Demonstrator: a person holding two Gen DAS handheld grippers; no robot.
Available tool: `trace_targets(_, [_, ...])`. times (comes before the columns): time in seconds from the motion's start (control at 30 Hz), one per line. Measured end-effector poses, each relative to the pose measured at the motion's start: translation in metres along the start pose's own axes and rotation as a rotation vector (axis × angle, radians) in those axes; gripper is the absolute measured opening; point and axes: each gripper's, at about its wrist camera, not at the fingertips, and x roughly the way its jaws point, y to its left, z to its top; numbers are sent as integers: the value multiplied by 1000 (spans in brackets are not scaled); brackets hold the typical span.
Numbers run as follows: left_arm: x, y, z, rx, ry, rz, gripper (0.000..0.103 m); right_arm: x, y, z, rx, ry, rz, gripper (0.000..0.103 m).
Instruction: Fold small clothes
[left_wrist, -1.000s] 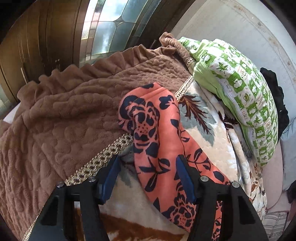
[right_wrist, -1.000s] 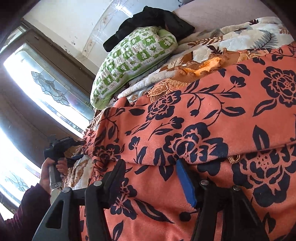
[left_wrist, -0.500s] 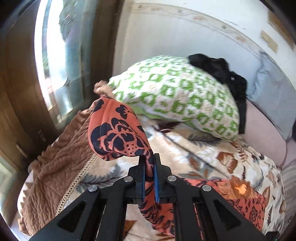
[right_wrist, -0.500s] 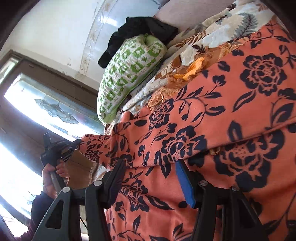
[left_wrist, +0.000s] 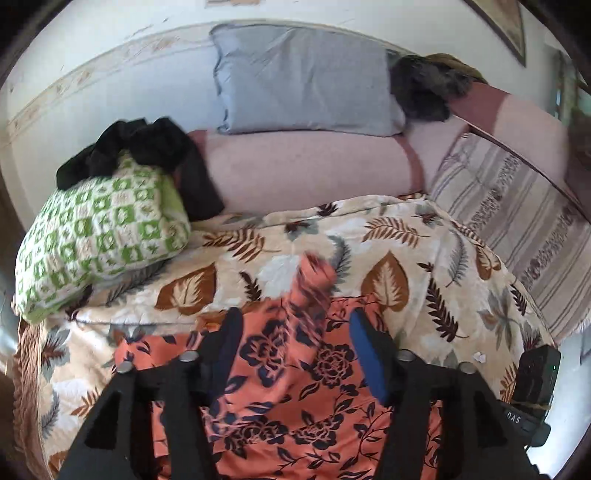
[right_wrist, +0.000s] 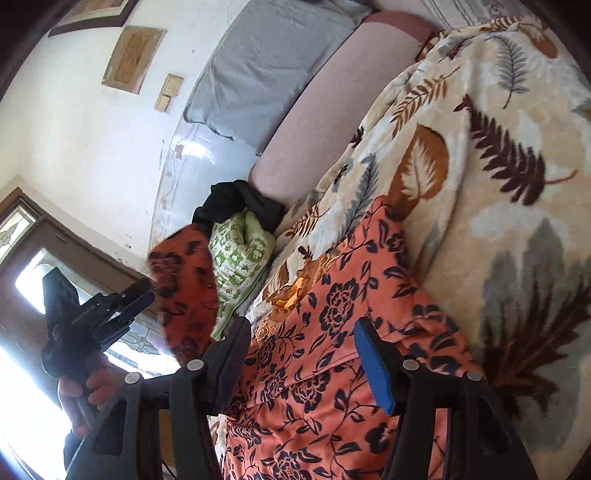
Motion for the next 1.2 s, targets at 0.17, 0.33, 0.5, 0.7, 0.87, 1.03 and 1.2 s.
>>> trace_targets(0.17, [-40,21,-23,-56,-154,26,88,-16,-16,12,58,-6,-30,74])
trace_targets(0.33, [-30,110,-83,-337,-108,214,88,4,-13,13,96,39,-8,74])
trace_targets(0.5, [-12,195,-169,-653,-29,405,88,60,-4,18,161,141,-22,74])
trace_targets(0.7, [17,247,-230,-821,78,515,87,132,-15,21,228,206,-157,72])
trace_targets(0.87, [33,241,-216,-732,75,517,87,163,-14,22,224,160,-256,70])
trace_targets(1.03, [54,228,-211,-617,130,530,87,187,-6,30,162,115,-325,16])
trace_targets(1.2, [52,233,-213,-621,131,569,87,163,5,33,70,-11,-399,9])
